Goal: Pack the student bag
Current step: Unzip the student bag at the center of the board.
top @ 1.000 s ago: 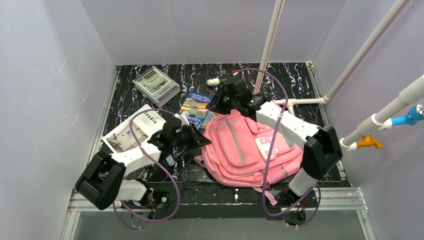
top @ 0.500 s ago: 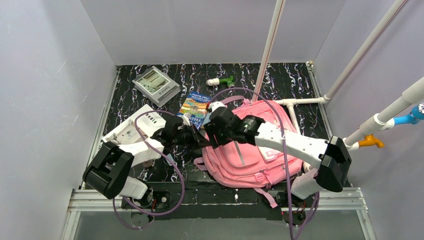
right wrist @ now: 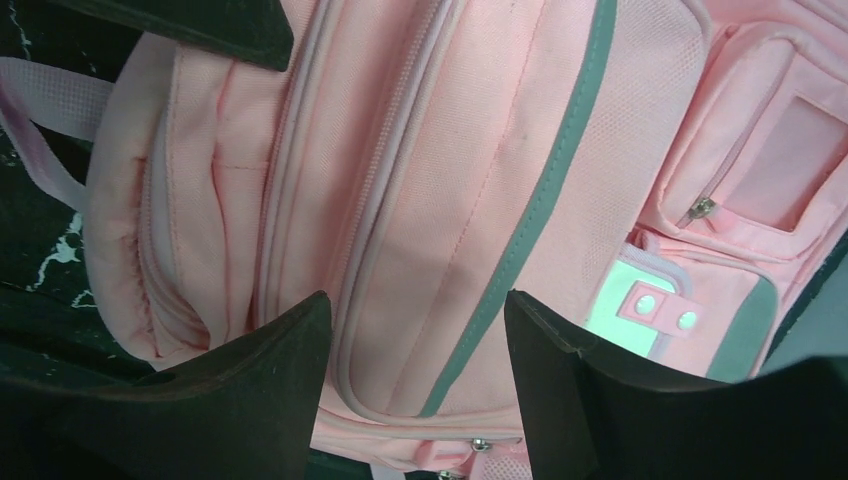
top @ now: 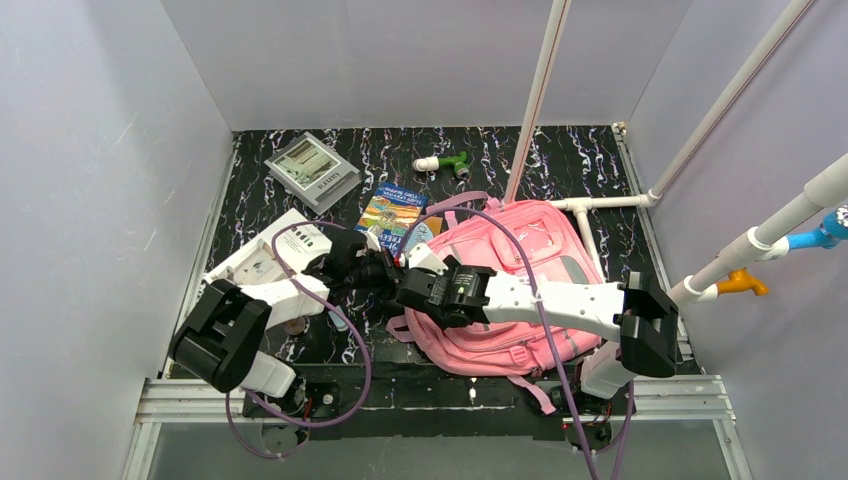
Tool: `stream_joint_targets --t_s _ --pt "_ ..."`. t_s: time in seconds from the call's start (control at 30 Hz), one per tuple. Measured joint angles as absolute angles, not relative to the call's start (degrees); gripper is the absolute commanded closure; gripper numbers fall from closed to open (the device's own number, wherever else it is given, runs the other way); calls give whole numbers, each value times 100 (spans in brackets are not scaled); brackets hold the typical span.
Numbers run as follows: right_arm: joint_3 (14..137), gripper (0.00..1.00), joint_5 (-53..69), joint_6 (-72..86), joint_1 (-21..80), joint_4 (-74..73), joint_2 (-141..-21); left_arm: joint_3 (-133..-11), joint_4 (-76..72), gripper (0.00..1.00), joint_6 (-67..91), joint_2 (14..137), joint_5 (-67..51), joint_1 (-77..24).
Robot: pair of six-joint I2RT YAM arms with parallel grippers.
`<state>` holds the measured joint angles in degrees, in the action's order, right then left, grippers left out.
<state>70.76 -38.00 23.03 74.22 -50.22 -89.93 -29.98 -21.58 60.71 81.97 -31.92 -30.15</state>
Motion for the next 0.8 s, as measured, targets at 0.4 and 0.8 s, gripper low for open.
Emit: stream_joint_targets --t_s 0.4,0.8 --pt "6775 31 -4077 2429 7599 -4724 -9061 -3052 -2010 100 6051 8189 -3190 -3013" --pt "6772 43 -4845 2884 7706 -5094 -8541 -3076 -1883 100 5961 8121 -3155 -3006"
